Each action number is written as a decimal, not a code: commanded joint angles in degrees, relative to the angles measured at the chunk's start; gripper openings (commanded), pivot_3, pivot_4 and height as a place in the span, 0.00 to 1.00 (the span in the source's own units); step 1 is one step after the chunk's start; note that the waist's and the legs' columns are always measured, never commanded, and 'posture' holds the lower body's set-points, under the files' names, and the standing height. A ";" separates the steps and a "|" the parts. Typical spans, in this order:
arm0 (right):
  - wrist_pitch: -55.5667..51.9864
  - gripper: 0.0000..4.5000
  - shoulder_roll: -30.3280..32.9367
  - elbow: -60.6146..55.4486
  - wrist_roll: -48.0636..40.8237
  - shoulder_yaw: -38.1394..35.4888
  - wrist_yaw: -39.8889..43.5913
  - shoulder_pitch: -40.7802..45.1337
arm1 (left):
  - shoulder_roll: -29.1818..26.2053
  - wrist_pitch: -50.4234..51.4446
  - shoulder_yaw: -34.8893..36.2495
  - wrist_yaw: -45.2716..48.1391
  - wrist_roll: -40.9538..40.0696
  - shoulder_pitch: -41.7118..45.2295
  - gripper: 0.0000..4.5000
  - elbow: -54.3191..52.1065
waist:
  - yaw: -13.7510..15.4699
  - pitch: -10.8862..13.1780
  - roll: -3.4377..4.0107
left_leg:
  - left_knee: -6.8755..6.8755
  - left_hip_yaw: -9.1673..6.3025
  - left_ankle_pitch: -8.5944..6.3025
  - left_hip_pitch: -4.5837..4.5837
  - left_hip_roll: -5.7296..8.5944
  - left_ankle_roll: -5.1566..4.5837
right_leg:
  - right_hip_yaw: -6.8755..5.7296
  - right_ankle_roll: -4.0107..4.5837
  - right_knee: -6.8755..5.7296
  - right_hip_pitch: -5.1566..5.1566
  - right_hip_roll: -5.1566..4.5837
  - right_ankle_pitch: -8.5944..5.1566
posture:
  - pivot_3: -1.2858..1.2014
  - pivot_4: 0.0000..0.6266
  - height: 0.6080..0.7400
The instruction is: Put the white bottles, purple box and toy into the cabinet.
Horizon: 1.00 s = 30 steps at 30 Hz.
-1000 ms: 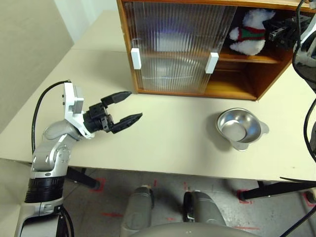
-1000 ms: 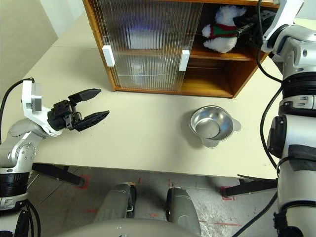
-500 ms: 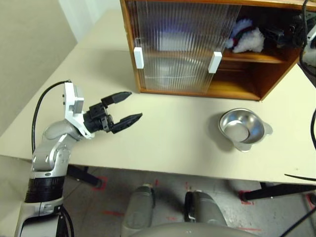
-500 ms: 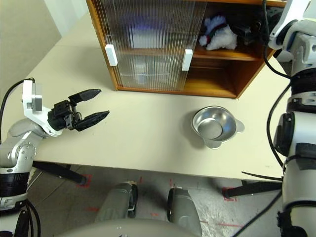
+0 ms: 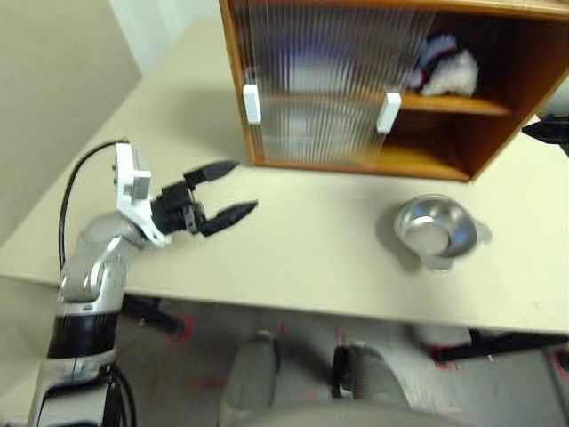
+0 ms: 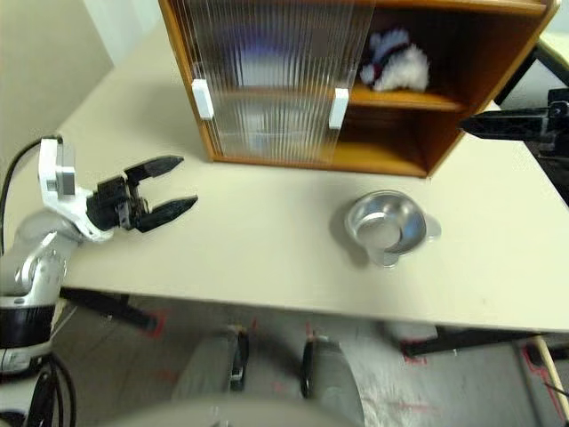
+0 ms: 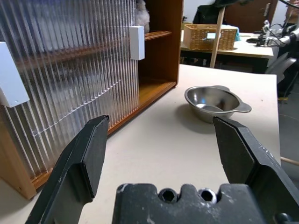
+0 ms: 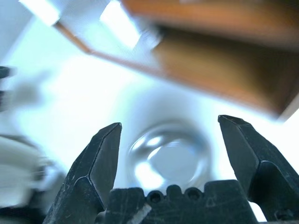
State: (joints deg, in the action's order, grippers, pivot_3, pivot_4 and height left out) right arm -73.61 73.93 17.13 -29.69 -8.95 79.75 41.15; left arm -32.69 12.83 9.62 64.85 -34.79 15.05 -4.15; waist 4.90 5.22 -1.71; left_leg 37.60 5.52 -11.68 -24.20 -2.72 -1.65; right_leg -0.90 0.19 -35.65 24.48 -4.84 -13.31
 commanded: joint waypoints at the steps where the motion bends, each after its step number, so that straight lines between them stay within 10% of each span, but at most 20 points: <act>1: -4.12 0.99 -0.82 -2.19 -4.55 -6.62 -0.98 -8.72 | 0.09 -0.50 -0.81 0.80 0.18 -0.32 1.00 0.48 | -0.23 -0.02 -0.04 | 0.08 0.00 0.00 0.02 -0.01 0.01 | 0.02 -0.01 -0.03 -0.03 0.00 0.02 | 0.59 0.08 1.00; 17: -1.18 0.99 -28.88 -1.48 -5.42 -30.86 -32.56 -25.17 | -0.88 0.05 -0.46 1.77 -0.36 -1.80 1.00 -1.05 | -0.23 -0.01 -0.08 | 0.49 -0.04 0.00 0.03 0.03 0.00 | 0.10 -0.20 -0.22 -0.18 0.07 0.24 | 0.59 0.10 1.00; 30: 1.59 0.99 -32.02 -0.24 -5.94 -26.44 -37.02 -26.00 | -0.91 0.18 -0.38 1.31 -0.32 -1.71 1.00 -1.61 | -0.24 -0.01 -0.10 | 0.45 -0.05 0.00 0.01 0.02 0.00 | 0.13 -0.18 -0.16 -0.19 0.10 0.22 | 0.60 0.09 1.00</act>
State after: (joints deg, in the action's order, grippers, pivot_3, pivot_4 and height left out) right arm -72.90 41.47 16.45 -35.72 -36.29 43.34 15.61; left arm -32.94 12.77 9.37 66.13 -34.82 13.38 -4.38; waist 4.67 5.21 -1.81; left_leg 38.05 5.46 -11.68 -24.19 -2.70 -1.65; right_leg -0.77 0.01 -35.81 24.29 -4.75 -13.09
